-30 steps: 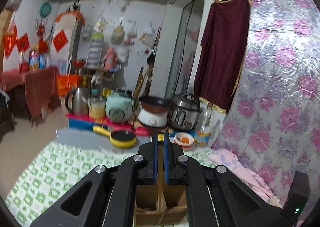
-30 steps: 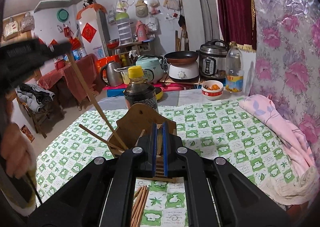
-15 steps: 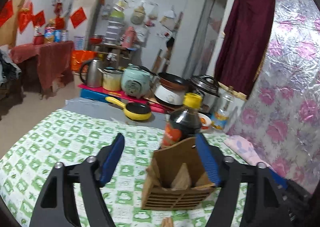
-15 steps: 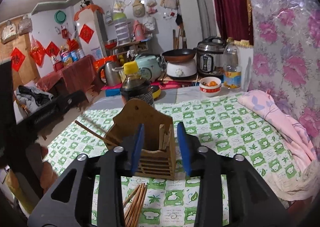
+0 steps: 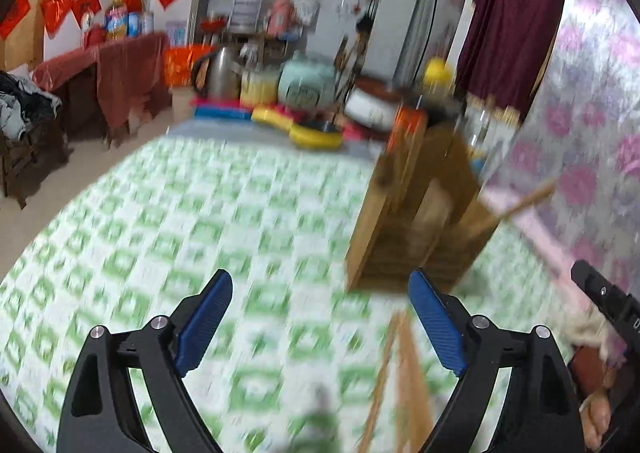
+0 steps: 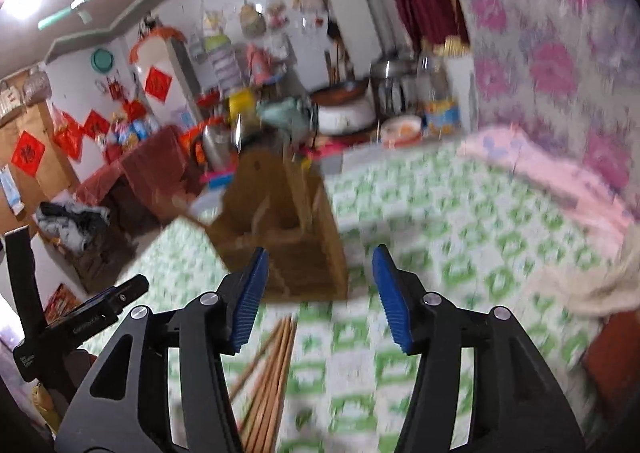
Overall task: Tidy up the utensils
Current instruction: 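Open both tools to drop the chopsticks into the wooden holder, then move both open tools back down to the remaining chopstick pile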
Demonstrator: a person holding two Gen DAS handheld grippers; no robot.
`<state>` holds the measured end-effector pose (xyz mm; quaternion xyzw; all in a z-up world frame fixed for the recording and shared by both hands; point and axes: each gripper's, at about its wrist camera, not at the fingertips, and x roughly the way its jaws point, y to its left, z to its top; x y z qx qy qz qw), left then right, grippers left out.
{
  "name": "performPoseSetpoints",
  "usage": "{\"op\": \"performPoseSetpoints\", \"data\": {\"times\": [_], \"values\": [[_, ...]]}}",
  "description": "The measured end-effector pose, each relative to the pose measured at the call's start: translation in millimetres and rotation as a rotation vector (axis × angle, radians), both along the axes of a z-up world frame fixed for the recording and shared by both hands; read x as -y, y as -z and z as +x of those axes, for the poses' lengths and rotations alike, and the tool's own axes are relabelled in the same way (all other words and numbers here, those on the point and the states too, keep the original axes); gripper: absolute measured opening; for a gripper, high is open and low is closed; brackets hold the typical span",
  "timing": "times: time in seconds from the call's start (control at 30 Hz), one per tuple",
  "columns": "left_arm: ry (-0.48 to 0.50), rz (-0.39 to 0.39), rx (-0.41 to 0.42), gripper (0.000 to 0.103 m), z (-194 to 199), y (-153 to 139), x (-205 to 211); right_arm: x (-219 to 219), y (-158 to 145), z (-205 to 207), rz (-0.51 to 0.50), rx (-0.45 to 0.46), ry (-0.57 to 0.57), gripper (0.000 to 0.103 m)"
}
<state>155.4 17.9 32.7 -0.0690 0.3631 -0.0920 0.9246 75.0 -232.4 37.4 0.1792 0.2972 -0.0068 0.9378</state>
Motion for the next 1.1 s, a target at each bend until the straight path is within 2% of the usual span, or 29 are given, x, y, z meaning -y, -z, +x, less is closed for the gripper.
{"op": "performPoseSetpoints", "data": {"times": [0.17, 0.27, 0.3, 0.4, 0.63, 0.7, 0.77, 0.93, 1.03, 1.1], "values": [[0.047, 0.014, -0.133, 0.088, -17, 33, -7, -25, 39, -1, -0.021, -0.158, -0.092, 0.055], [0.147, 0.077, -0.226, 0.088, -31, 56, 5, -45, 70, -4, -0.072, -0.281, -0.146, 0.055], [0.165, 0.088, -0.239, 0.088, -33, 60, 9, -49, 75, -5, -0.079, -0.293, -0.158, 0.055], [0.204, 0.129, -0.266, 0.088, -31, 70, 22, -48, 80, 0, -0.087, -0.31, -0.151, 0.055], [0.279, 0.161, -0.326, 0.088, -30, 84, 40, -39, 85, 5, -0.047, -0.348, -0.131, 0.055], [0.284, 0.175, -0.329, 0.085, -29, 87, 43, -38, 85, 5, -0.045, -0.348, -0.131, 0.055], [0.288, 0.192, -0.345, 0.077, -28, 91, 47, -39, 86, 7, -0.047, -0.351, -0.131, 0.055], [0.25, 0.245, -0.316, 0.062, -24, 91, 48, -36, 87, 8, -0.039, -0.357, -0.118, 0.055], [0.181, 0.236, -0.325, 0.062, -12, 92, 36, -35, 87, 8, -0.036, -0.358, -0.114, 0.055], [0.134, 0.198, -0.339, 0.062, -3, 92, 23, -35, 86, 8, -0.037, -0.356, -0.116, 0.055]]}}
